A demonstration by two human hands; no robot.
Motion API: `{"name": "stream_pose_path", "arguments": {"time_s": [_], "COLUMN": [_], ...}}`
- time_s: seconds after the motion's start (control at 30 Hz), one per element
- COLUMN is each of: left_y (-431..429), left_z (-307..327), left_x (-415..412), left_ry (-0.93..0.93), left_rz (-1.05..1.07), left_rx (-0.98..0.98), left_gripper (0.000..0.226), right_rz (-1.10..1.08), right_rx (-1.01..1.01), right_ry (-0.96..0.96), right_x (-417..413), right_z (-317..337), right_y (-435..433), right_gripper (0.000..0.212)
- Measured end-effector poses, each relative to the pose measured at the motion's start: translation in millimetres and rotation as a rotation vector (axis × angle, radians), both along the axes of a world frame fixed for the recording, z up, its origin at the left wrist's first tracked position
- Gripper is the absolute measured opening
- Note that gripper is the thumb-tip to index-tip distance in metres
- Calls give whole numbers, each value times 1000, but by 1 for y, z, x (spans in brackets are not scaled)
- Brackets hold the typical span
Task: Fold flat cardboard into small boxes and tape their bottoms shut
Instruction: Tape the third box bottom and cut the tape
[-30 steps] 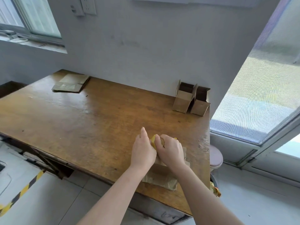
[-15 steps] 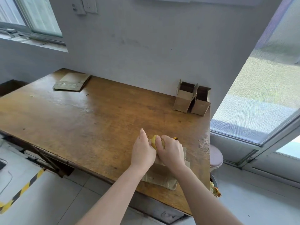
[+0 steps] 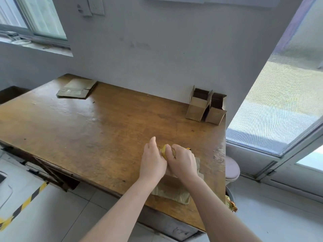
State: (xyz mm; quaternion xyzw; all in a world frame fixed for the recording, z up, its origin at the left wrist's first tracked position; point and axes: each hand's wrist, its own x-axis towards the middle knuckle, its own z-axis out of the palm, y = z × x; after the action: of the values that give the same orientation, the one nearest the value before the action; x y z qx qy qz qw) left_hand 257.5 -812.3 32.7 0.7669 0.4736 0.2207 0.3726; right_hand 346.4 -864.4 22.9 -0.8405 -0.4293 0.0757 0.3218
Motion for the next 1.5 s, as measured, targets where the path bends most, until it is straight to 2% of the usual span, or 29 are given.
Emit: {"name": "stream_pose_path", "arguments": {"time_s": [0.2,0.4,0.47,0.6,0.77,0.97,1.07,1.17,1.27,1.4,1.43,1.5], "left_y": [3,4,8,18,27,33,31,31,35,42,42,39], "left_z": [-1,-1,0,-1,3,14,15,13,13,10,9,8], "left_x": [-2,-2,-3,-9,-17,-12,-12,-11,-9,-16,-17,-18], "left_ry": [-17,-23,-20,32,56,324,362,315,140,-27,-37,2], "left_rz": [30,43,34,-5,-3,-167,-253,-255,-150,-33,-38,-48], "left_rx": [2,-112,-151,-135,-33,16,57,8,-149,-121,-123,-79], "left_gripper": [61,59,52,21,21,16,16,18,20,11,9,19], "right_rz": [7,8,7,7,1,26,30,20,27,12,8,6], "right_rx": [6,9,16,17,48,32,27,27,31,33,28,17], "right_ry": [-11,-30,-22,-16,-18,-42,-50,-31,-21,3,6,3], "right_x": [0,0,0,1,-1,-1,-2,-1,0,1,1,1], "right_z": [-1,-4,-3,1,-1,-1,-2,-1,0,1,2,3], "right_y": [-1,-2,-2,-1,-3,-4,-4,-3,-3,-4,-3,-1], "right_gripper": [47,47,47,46,47,47,46,47,47,48,48,47]}}
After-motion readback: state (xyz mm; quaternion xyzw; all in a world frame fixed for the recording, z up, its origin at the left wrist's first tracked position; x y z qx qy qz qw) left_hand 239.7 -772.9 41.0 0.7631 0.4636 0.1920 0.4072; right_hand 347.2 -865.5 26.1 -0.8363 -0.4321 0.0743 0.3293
